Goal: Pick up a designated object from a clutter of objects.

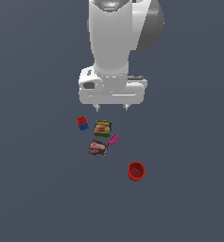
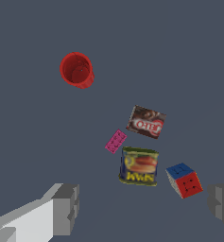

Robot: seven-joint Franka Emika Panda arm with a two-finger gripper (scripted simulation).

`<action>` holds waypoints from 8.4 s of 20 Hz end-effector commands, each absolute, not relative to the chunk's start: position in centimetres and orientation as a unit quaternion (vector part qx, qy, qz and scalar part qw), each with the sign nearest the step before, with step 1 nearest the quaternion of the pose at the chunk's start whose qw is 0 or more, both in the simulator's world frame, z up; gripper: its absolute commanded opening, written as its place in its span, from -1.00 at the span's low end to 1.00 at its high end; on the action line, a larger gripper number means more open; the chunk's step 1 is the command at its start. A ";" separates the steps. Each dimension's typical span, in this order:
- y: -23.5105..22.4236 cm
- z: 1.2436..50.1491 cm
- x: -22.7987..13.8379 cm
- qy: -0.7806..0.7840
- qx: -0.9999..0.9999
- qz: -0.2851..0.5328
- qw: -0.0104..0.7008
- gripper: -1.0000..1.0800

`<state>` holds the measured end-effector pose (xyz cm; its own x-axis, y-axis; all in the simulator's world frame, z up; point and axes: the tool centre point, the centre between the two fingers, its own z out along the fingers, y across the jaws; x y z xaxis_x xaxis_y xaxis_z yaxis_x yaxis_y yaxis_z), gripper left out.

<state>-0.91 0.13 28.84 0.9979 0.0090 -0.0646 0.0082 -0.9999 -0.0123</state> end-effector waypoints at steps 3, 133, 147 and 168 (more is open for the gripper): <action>0.3 28.8 -0.9 -0.008 -0.999 0.032 0.005 0.92; -12.2 13.0 0.1 -0.583 -0.813 -0.001 0.000 -1.00; -19.2 28.3 -1.8 -0.583 -0.813 -0.001 0.001 -1.00; -24.3 38.6 -2.4 -0.582 -0.813 0.000 0.000 -1.00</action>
